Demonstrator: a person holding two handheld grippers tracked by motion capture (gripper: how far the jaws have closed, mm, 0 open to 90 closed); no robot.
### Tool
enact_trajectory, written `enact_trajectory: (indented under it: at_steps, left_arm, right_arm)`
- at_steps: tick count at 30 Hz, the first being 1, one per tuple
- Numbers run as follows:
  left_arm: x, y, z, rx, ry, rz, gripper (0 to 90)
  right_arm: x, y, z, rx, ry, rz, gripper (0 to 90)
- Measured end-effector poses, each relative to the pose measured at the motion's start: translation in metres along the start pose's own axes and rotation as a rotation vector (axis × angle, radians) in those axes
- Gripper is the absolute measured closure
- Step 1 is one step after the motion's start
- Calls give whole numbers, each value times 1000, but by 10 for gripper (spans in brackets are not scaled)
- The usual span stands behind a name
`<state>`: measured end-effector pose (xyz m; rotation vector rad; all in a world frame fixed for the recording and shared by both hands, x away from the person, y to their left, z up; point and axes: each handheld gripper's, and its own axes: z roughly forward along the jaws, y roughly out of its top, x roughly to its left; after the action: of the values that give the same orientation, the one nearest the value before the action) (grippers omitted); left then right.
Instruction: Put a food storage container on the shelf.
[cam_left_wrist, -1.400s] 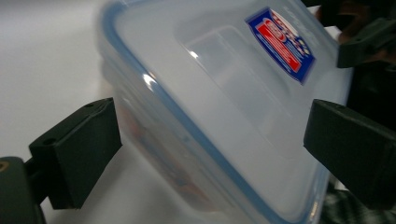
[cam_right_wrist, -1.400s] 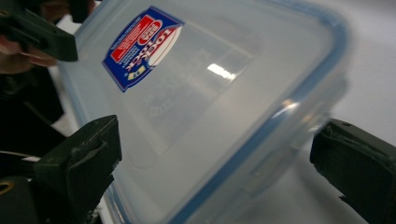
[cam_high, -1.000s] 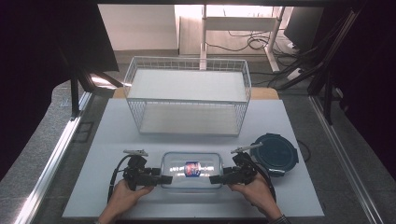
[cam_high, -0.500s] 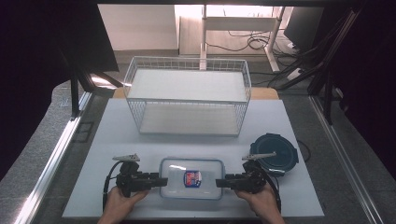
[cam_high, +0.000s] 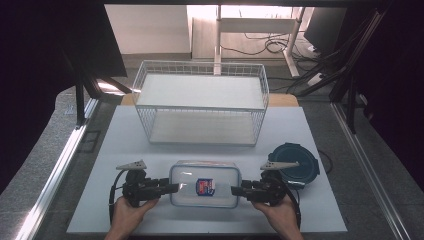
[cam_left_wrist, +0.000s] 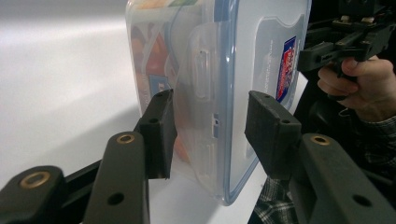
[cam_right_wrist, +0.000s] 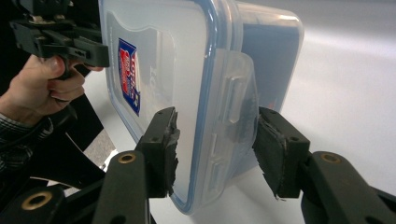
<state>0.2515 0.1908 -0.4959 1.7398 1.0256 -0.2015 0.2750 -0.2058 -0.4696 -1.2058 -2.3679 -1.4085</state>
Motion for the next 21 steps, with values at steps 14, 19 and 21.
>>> enact_trajectory:
  at_steps: [14, 19, 21]
  left_arm:
    - [-10, 50, -17, -51, 24, 60, 534]
    - [-13, 69, -23, -68, 29, 72, 533]
    - [-13, 79, -26, -77, 31, 77, 533]
  right_arm:
    - [7, 44, -14, -89, 1, -58, 512]
    - [10, 61, -18, -112, 2, -71, 513]
    - [10, 68, -20, -118, 3, -74, 512]
